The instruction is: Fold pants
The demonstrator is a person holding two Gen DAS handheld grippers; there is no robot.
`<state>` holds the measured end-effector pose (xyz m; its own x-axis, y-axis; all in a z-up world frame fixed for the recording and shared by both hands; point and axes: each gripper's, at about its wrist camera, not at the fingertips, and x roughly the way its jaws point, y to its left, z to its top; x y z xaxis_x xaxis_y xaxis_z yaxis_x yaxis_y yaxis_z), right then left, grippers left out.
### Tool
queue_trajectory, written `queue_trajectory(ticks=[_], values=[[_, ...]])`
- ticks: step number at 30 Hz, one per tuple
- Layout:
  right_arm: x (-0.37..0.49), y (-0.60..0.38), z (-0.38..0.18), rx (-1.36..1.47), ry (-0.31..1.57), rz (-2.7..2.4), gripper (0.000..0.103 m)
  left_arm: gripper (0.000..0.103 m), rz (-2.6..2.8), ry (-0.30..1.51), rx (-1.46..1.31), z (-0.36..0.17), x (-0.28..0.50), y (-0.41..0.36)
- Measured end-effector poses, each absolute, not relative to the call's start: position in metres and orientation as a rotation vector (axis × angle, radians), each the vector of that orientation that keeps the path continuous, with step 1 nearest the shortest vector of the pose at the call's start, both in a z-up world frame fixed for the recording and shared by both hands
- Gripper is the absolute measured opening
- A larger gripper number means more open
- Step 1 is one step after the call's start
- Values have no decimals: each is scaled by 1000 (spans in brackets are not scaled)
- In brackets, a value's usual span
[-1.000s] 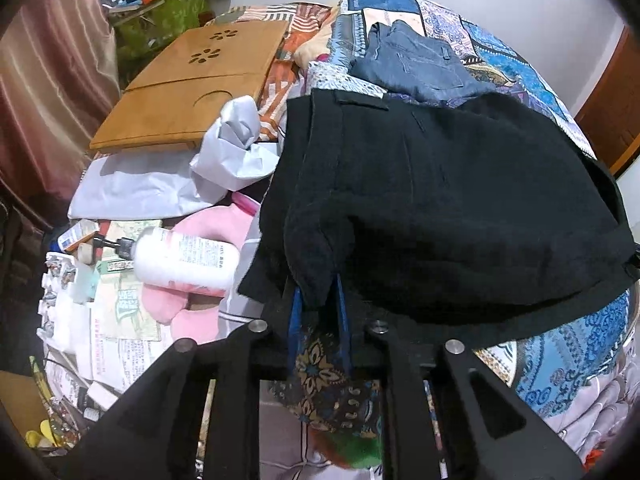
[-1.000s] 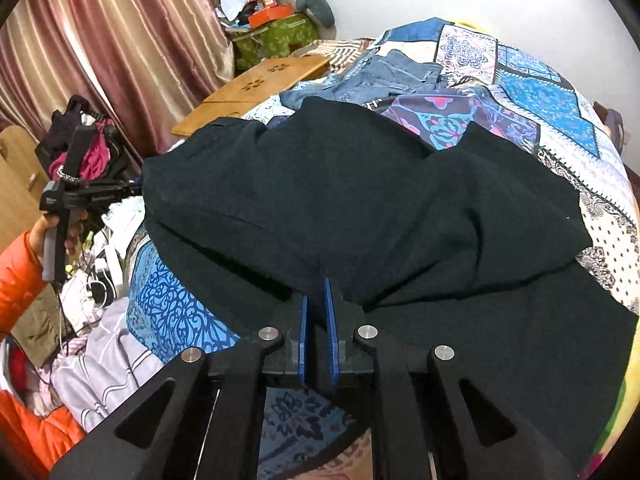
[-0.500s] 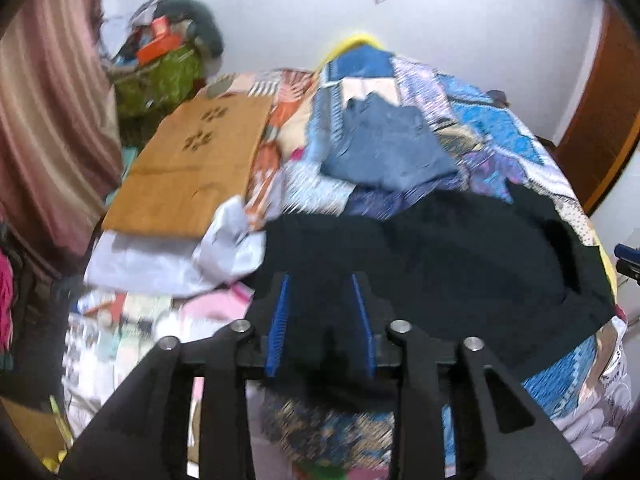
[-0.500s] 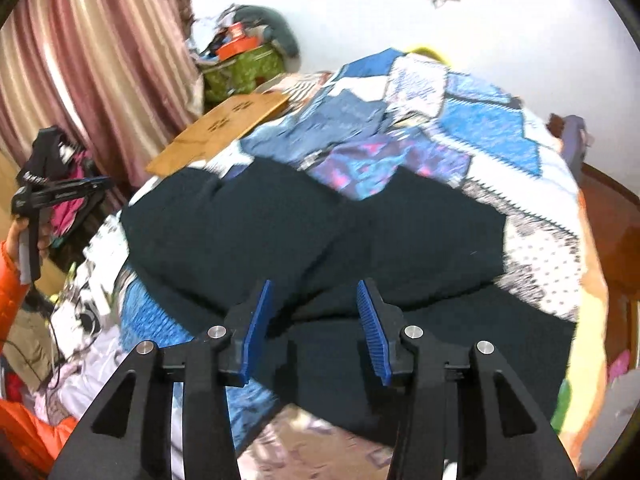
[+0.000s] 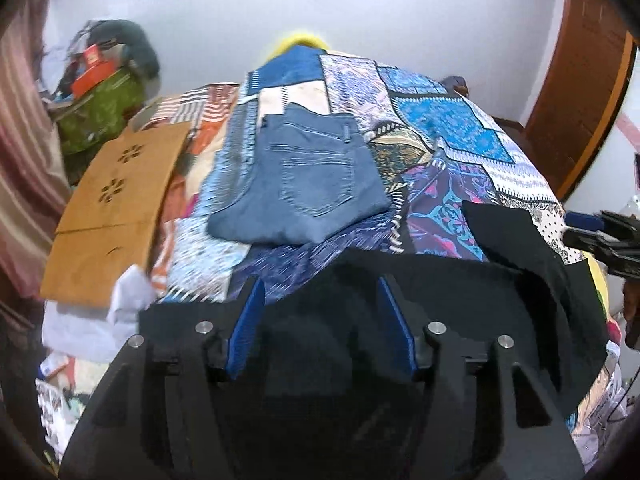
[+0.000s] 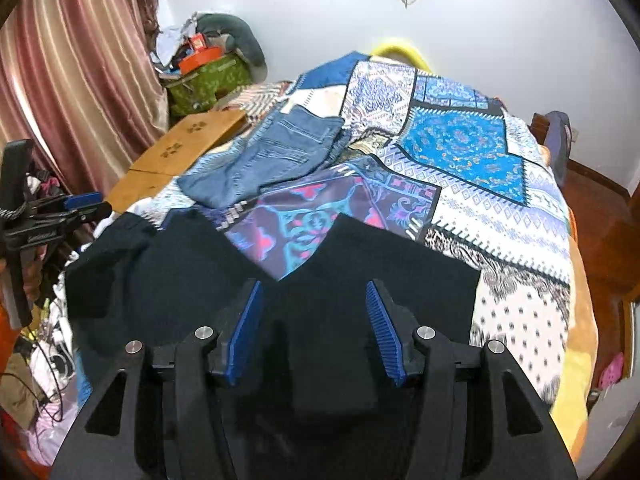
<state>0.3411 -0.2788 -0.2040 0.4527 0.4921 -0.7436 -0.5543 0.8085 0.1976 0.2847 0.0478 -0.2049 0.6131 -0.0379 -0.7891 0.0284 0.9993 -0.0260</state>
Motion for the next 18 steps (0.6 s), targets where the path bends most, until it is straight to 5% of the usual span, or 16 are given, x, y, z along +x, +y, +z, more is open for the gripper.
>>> queue_trajectory(ticks=[16, 18], values=[[463, -220, -288, -145, 1114, 703, 52, 66, -71, 1004, 31, -256, 338, 31], [462, -216, -292, -174, 1094, 701, 40, 66, -72, 1004, 37, -258, 337, 29]])
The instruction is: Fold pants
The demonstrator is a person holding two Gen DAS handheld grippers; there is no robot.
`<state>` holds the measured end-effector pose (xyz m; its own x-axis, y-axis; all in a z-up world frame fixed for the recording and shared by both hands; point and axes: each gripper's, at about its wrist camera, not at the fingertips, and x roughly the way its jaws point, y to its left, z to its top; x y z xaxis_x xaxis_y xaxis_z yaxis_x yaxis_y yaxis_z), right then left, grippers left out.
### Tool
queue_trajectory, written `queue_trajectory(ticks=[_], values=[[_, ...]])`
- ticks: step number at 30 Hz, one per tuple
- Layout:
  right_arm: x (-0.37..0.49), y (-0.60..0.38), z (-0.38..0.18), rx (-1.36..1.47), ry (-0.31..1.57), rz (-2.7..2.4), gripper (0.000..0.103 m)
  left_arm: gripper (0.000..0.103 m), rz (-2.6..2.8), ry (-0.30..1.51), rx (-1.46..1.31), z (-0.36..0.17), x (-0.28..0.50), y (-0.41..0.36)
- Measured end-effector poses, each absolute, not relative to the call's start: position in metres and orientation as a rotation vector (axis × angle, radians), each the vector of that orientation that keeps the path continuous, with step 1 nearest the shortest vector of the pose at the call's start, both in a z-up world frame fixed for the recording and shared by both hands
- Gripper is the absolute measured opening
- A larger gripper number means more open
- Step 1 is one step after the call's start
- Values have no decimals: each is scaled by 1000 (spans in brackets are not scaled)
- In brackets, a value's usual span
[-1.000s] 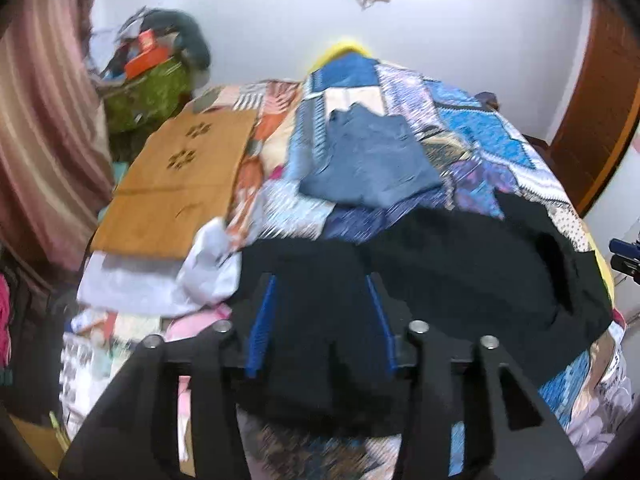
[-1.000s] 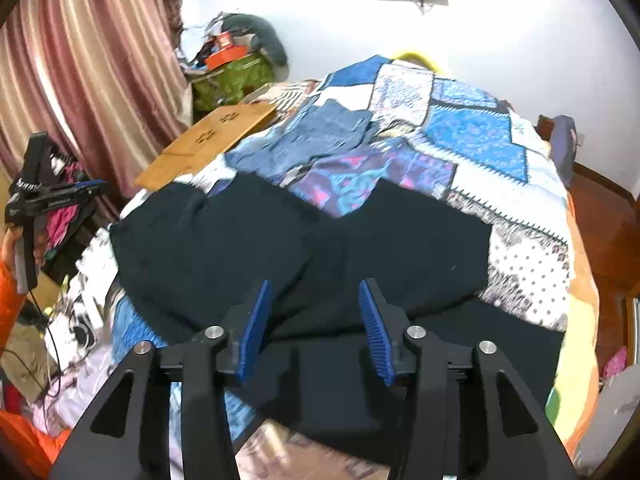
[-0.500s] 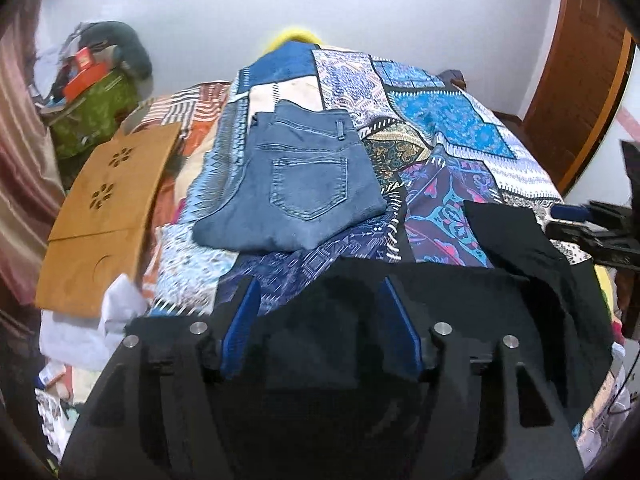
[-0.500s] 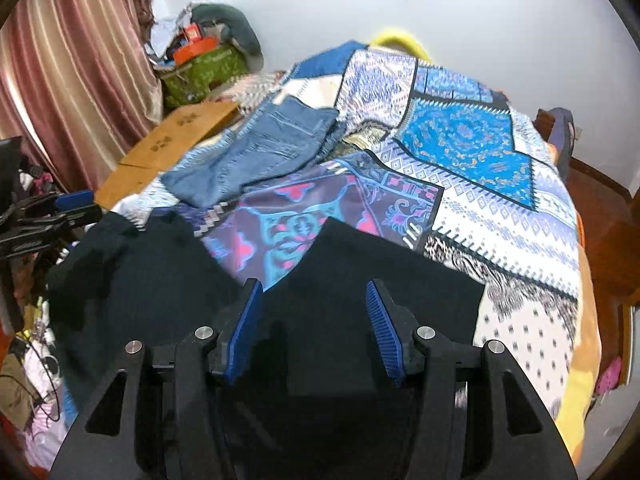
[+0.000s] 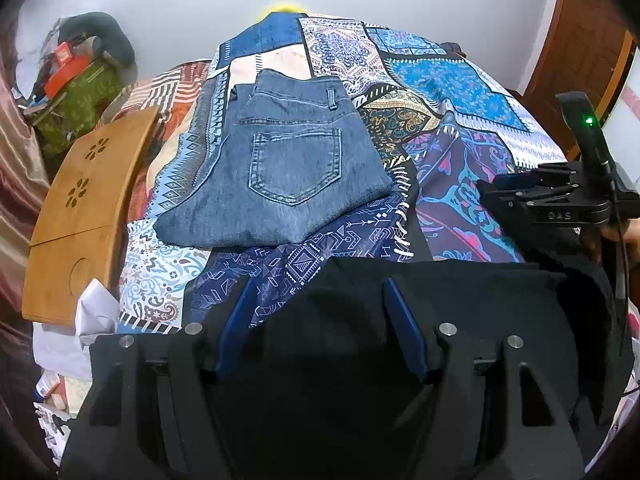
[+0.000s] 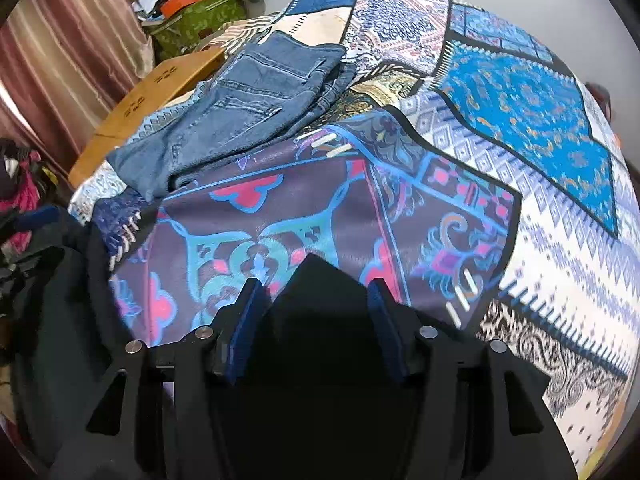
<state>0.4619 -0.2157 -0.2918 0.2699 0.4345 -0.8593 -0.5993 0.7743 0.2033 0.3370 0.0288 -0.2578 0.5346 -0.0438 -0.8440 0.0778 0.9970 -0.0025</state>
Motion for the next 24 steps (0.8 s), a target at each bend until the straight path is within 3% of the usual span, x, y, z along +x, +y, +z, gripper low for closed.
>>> queue_trajectory(ticks=[1, 3, 4, 11, 19, 24], values=[[460, -214, -292, -204, 1080, 688, 35, 67, -72, 1004, 40, -258, 336, 28], [457, -217, -292, -214, 1066, 675, 14, 67, -64, 1006, 48, -258, 335, 25], [457, -220, -291, -208, 1067, 670, 12, 67, -63, 1007, 50, -258, 335, 24], [430, -256, -254, -134, 994, 666, 11, 67, -70, 990, 59, -238, 315, 15], [376, -319, -182, -36, 868, 616, 11, 79, -117, 960, 67, -209, 277, -8], [335, -361, -165, -8, 828, 558, 11, 81, -153, 959, 103, -202, 255, -32]])
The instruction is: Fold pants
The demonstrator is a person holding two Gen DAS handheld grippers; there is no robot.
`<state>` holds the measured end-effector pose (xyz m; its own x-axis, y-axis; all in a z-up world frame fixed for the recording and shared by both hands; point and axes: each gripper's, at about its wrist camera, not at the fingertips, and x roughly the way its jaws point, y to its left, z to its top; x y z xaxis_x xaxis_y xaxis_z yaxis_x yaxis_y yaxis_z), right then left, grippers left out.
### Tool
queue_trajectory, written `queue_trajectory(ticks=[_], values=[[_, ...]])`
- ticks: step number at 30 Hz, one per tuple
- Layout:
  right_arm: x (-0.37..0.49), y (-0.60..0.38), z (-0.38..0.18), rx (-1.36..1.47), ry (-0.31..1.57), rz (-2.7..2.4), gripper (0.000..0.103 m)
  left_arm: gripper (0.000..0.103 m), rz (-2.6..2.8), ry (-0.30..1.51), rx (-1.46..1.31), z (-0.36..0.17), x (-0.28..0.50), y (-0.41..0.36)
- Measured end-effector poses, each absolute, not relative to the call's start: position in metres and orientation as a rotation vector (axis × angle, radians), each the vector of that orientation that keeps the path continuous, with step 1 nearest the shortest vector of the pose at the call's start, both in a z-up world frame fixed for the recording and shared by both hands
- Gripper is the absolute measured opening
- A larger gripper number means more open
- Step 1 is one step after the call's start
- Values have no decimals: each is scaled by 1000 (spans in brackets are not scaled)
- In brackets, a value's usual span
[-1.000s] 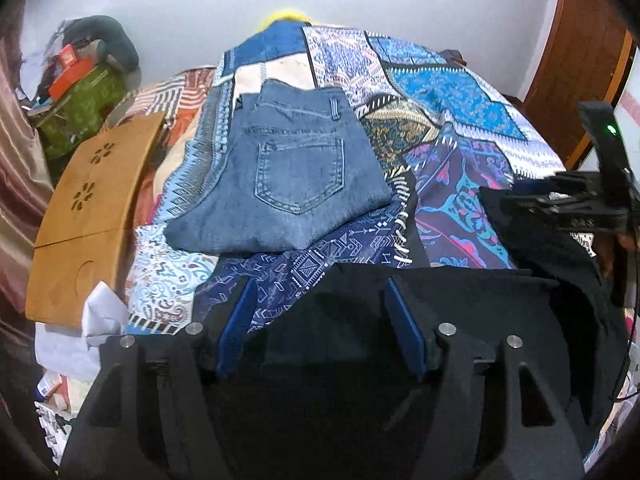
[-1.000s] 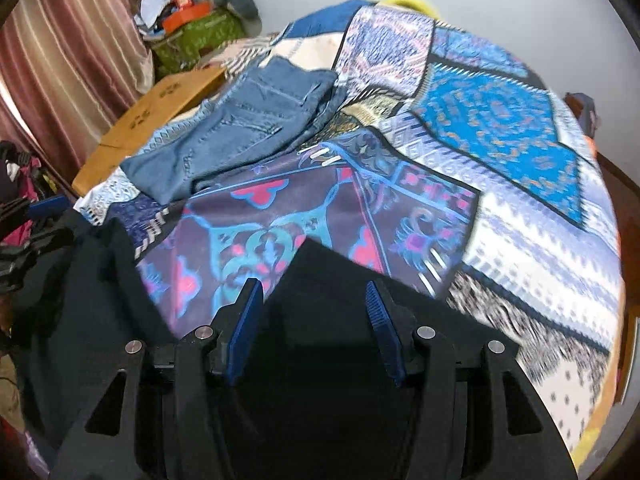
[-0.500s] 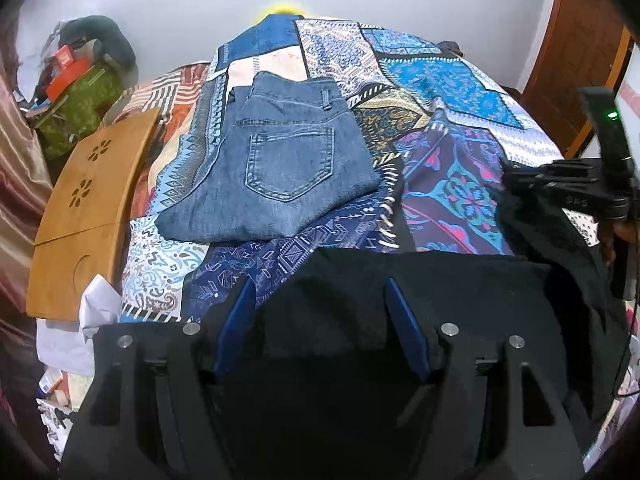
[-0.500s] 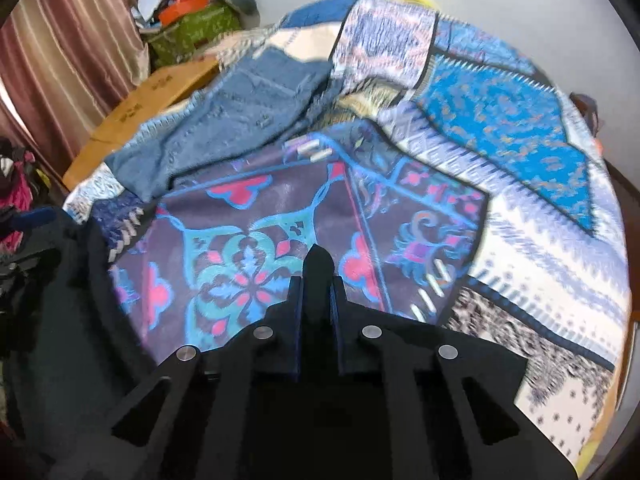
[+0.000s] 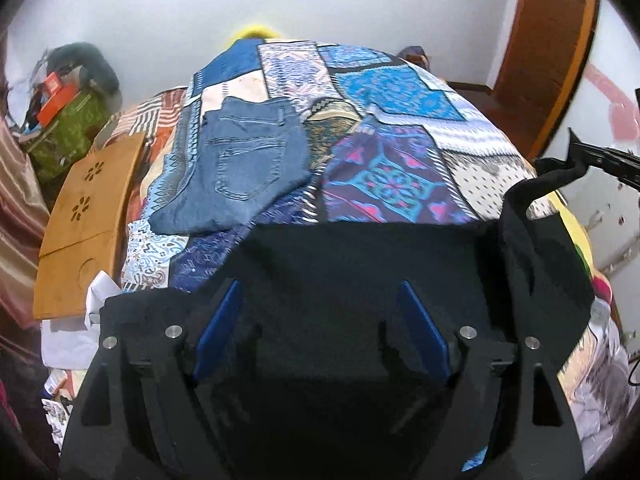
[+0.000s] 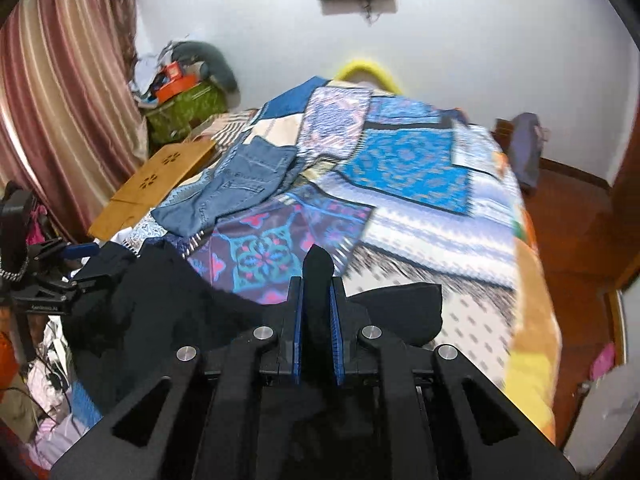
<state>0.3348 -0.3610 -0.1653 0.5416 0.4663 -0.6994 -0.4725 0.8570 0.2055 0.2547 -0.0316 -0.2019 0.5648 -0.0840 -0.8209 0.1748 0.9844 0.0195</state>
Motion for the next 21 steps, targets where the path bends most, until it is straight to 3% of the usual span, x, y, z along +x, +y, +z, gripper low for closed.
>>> queue_trajectory(ticks=[5, 14, 19, 21], values=[[290, -401, -170, 37, 836, 507, 11, 84, -199, 991, 128, -208, 235, -57], [221, -452, -226, 99, 928, 446, 11, 84, -215, 1092, 178, -248, 210, -87], [209, -467, -262, 129, 1018, 398, 20, 84, -198, 1102, 185, -249, 210, -87], [207, -474, -266, 144, 1036, 389, 29, 84, -197, 1088, 184, -240, 214, -88]])
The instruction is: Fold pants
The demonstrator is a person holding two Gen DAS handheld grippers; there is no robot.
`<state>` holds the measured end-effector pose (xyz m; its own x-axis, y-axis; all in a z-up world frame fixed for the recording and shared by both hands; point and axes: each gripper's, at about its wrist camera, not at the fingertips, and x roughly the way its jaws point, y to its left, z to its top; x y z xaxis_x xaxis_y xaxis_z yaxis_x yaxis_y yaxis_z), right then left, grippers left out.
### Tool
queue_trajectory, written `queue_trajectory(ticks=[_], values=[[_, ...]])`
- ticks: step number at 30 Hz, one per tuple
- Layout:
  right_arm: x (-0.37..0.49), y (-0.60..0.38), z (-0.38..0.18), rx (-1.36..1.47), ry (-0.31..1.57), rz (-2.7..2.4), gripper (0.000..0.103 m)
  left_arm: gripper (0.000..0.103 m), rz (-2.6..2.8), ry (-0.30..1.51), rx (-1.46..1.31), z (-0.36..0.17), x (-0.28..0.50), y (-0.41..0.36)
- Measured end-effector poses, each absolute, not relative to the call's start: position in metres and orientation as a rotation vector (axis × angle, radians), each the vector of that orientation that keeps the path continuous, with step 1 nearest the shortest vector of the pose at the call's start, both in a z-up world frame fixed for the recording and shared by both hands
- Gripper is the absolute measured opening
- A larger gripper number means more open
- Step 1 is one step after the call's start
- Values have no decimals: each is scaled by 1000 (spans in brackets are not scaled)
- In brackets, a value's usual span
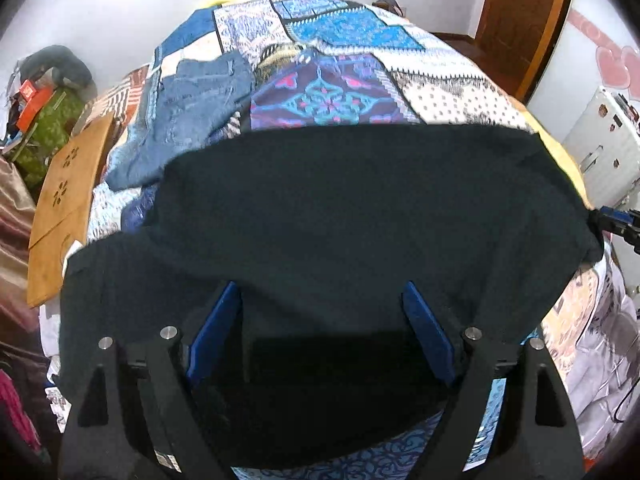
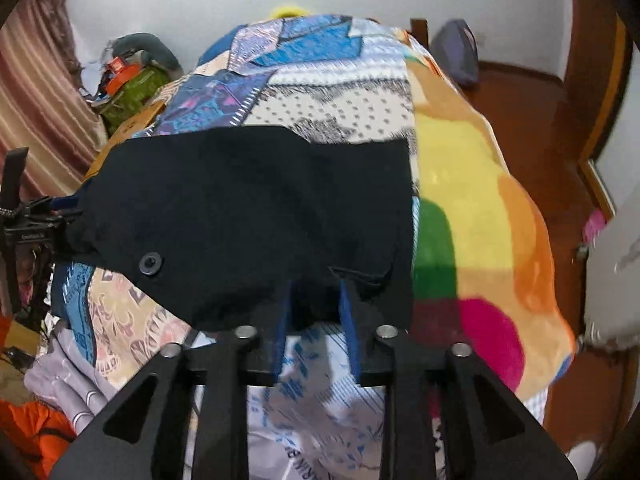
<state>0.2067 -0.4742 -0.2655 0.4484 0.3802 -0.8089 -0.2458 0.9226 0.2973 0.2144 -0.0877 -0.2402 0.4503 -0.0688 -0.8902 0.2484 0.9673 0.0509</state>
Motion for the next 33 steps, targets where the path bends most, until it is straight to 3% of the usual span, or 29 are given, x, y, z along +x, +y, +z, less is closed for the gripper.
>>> queue_trajectory(ticks=[5, 10, 19, 20, 23, 28, 33], values=[[214, -486, -244, 152, 946, 362, 40, 84, -192, 1045, 193, -220, 242, -94], [245, -486, -245, 115, 896, 339, 40, 84, -186, 1050, 189, -220, 276, -103], [297, -486, -305, 142, 1020, 301, 40, 84, -176, 1116, 222, -250, 309, -114], [297, -486, -307, 150, 1013, 302, 39, 84, -174, 1123, 231, -254, 309, -116], [296, -485, -303, 137, 981, 309, 16, 84, -174, 1140, 245, -264, 309, -117], [289, -468, -296, -27, 944, 306, 10, 91, -170, 1144, 227, -273, 309, -115], [290, -472, -284, -72, 878, 277, 7, 92, -173, 1145, 226, -273, 310, -115]])
